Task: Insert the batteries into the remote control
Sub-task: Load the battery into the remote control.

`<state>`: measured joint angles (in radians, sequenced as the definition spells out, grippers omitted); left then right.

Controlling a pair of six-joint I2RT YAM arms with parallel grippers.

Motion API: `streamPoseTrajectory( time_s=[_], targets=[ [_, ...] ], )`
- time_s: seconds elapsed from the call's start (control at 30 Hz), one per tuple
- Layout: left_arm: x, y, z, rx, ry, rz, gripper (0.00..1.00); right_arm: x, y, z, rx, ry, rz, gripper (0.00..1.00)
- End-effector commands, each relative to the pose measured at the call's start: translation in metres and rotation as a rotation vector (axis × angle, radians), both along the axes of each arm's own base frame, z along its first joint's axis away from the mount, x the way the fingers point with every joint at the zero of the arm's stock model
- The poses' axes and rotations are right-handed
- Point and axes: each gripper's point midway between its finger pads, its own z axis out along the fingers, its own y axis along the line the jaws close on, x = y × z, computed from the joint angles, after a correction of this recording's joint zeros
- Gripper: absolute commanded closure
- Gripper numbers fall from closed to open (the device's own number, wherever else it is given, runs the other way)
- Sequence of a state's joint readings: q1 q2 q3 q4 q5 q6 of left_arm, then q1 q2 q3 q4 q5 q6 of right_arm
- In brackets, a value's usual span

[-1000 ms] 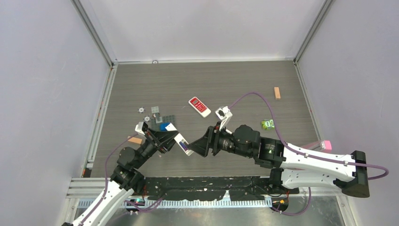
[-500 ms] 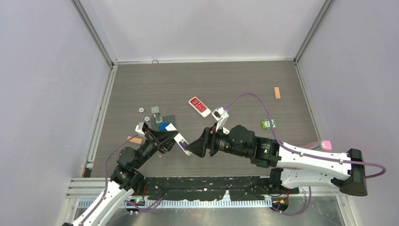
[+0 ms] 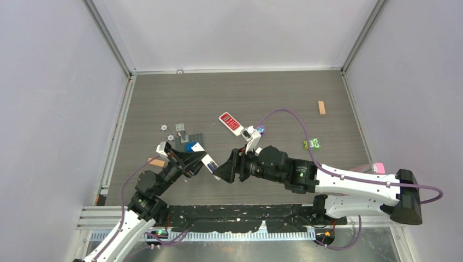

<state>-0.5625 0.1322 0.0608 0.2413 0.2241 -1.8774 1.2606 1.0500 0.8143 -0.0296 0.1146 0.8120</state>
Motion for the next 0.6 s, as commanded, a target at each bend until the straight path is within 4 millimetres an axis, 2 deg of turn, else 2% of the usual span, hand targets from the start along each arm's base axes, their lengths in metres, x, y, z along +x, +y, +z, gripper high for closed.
streamPoseTrajectory(
  time_s=[0.0,0.17,0.37,0.57],
  targets=[
    [-0.01,0.006,0.04,-0.052,-0.108,0.003,0.92,0.007,0.008,0.026,0.069,-0.01,-0.034,0.33],
    [-0.012,0.006,0.044,-0.036,-0.139,0.006,0.91,0.006,0.01,0.03,0.079,-0.005,-0.029,0.29],
    [-0.012,0.006,0.043,-0.023,-0.146,0.008,0.9,-0.005,0.005,0.054,0.159,-0.022,0.024,0.19],
    [-0.011,0.006,0.043,-0.019,-0.15,0.011,0.9,-0.007,-0.002,0.058,0.197,-0.005,0.018,0.18]
  ],
)
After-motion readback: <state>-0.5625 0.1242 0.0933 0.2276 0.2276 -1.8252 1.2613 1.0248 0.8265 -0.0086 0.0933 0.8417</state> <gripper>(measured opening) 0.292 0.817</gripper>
